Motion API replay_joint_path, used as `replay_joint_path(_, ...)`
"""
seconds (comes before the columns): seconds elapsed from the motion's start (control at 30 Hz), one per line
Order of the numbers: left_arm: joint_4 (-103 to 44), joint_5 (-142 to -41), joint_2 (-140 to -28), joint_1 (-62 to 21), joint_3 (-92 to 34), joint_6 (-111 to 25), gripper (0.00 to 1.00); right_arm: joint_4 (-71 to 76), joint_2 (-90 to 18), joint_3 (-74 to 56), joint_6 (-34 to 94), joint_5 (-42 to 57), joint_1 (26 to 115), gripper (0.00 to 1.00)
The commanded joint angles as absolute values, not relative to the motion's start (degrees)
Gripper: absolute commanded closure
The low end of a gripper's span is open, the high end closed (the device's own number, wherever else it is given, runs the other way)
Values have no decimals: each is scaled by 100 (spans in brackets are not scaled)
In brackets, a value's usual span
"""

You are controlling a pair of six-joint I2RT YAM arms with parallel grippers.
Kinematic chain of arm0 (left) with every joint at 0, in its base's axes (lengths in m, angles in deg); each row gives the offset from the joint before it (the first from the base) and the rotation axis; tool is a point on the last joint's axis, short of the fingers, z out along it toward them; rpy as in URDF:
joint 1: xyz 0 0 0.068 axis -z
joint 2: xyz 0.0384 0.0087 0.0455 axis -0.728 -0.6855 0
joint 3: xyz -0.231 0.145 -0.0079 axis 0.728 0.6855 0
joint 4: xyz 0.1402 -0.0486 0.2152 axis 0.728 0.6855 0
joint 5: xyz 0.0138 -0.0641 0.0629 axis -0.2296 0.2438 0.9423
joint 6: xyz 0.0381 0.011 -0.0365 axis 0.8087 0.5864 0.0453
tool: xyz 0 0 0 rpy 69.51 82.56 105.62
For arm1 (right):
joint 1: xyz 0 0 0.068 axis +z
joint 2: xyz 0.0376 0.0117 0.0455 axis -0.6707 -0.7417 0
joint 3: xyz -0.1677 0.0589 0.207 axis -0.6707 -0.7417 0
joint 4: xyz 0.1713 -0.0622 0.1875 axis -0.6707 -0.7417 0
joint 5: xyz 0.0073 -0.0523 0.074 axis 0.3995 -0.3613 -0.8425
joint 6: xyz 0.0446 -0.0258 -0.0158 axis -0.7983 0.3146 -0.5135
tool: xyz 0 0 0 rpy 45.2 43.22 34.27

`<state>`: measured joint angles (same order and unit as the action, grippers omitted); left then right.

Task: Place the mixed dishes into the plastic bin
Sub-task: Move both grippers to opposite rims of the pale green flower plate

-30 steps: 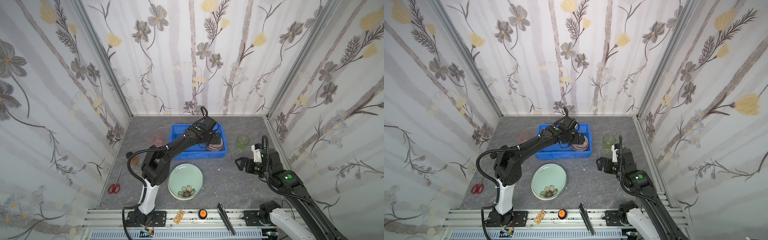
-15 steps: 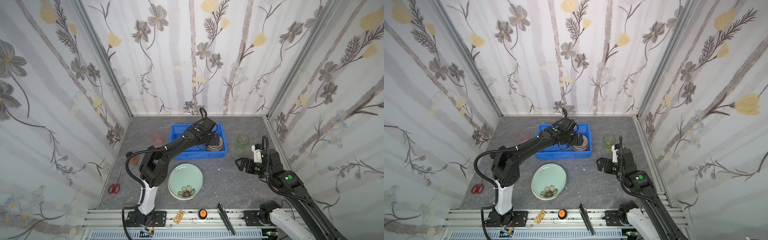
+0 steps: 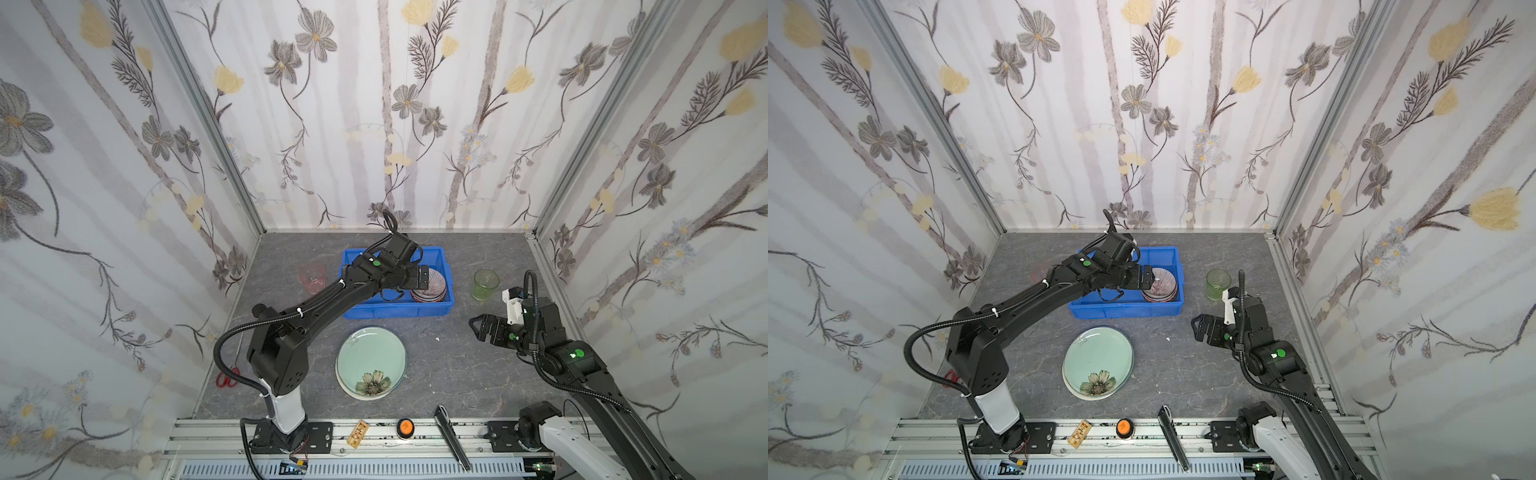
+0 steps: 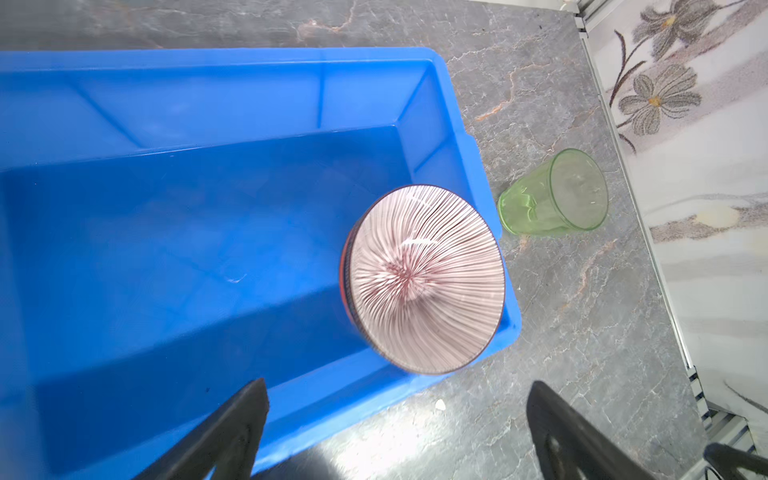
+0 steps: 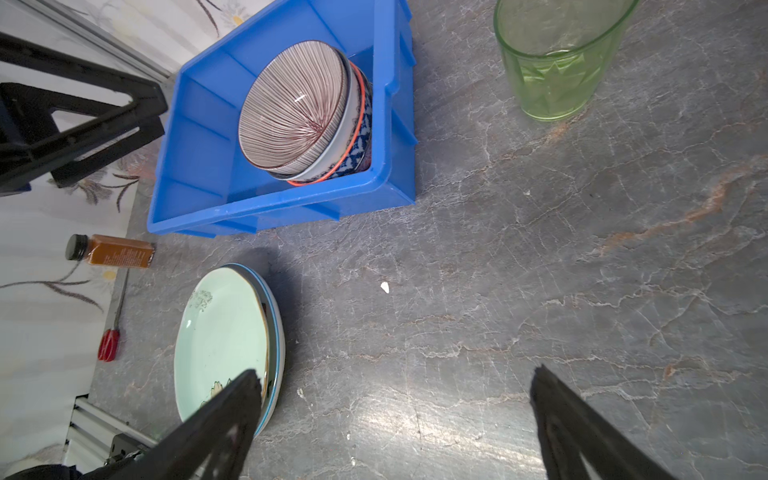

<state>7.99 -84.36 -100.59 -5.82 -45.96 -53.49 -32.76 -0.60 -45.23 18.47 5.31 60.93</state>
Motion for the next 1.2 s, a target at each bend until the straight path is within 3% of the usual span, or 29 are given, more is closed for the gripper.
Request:
replay_joint_path(0.0,804,-8319,-9449,-716,-4125,-5503,0,-2634,-109,-4634,1726,-51,6159,4)
replay_joint_path(0.33,802,-9001,-6549,-1687,-1182,-6270,0,-1428,-773,-4789,1342,51,7721,7)
replay_joint_path(0.57,810,-9621,-5147,-2024,286,-6865,0,-472,-1543,-5020,941,102,8408,8)
replay_joint_path(0.7,799,-9692,-4935,-2105,895,-7122,0,441,-1742,-5455,380,42,8619,9)
replay_joint_path(1.17,510,-9603,-5330,-2106,1308,-7378,0,1194,-2232,-5707,73,303,9247,9)
